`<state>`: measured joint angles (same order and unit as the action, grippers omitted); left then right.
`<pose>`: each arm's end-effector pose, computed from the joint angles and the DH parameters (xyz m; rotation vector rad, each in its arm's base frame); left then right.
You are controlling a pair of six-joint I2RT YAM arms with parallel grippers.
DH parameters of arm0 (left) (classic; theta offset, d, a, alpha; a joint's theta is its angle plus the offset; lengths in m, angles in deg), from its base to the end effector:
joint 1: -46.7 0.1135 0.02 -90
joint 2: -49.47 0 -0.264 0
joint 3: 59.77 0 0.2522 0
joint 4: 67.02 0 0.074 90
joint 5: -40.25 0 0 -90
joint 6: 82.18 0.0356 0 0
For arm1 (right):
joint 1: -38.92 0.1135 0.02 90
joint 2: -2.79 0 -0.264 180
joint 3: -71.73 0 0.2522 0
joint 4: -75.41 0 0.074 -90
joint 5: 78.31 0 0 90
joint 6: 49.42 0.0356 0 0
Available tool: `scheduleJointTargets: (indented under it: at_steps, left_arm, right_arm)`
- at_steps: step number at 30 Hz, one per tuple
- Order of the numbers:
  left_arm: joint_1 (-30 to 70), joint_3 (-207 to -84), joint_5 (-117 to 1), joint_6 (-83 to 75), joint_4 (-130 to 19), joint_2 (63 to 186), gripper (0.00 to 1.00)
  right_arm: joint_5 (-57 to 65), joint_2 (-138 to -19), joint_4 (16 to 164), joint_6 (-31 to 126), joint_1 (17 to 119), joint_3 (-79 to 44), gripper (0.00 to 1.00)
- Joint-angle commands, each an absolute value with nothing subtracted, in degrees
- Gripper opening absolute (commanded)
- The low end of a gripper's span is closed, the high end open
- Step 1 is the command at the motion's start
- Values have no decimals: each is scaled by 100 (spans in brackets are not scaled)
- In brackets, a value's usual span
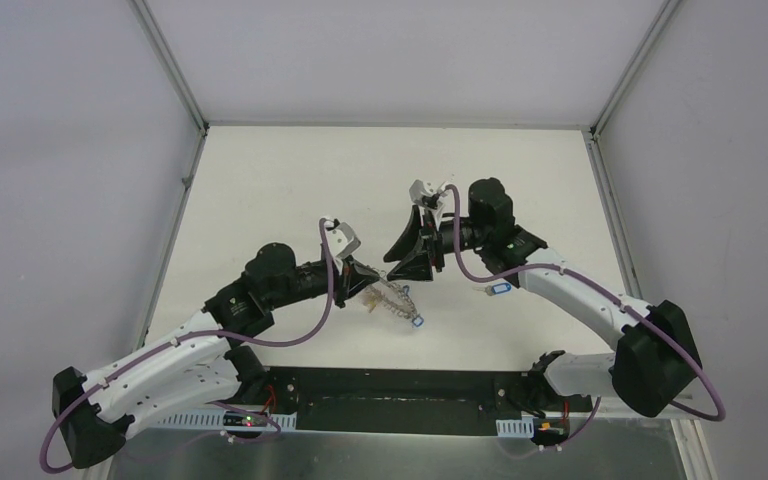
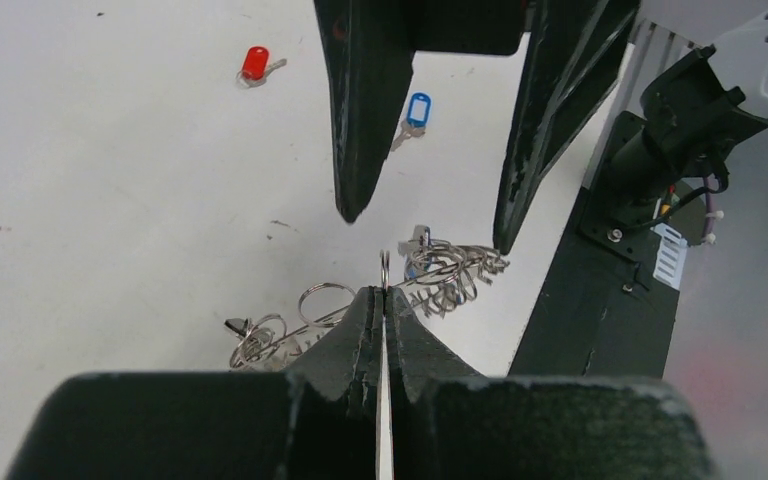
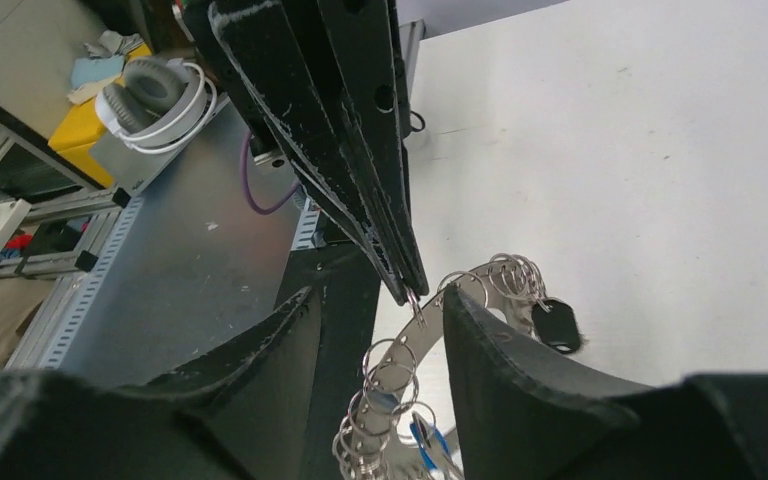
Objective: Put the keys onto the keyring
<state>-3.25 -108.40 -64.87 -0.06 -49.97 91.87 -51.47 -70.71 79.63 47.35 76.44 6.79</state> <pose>0.1101 -0.1454 0.2985 0.8509 1.6487 -0.9517 0.2045 0.1971 0.3092 -1.2807 1.4465 1.5095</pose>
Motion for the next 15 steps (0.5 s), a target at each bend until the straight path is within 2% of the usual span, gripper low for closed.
scheduleJointTargets:
  at_steps: [1, 5, 8, 11, 15]
  left_arm:
    - [-380, -10880, -7096, 235, -5938, 9252, 0]
    - [-383, -10903, -7211, 195, -5995, 9317, 0]
    - [-380, -10886, -7218, 176, -6072, 9325, 0]
    - [-377, -10886, -7230, 149, -6121, 9332, 0]
    - [-380, -10895, -7250, 123, -6145, 9347, 0]
  right_arm:
    - [-5602, -7085, 7283, 4399, 7740, 805, 49]
    - [-5585, -7056, 7254, 4213, 7754, 868, 39]
    - [-5566, -7052, 7256, 4160, 7751, 929, 38]
    - [-5563, -7068, 7251, 4166, 7743, 975, 32]
    - [-5506, -7069, 7341, 4092, 7751, 1045, 31]
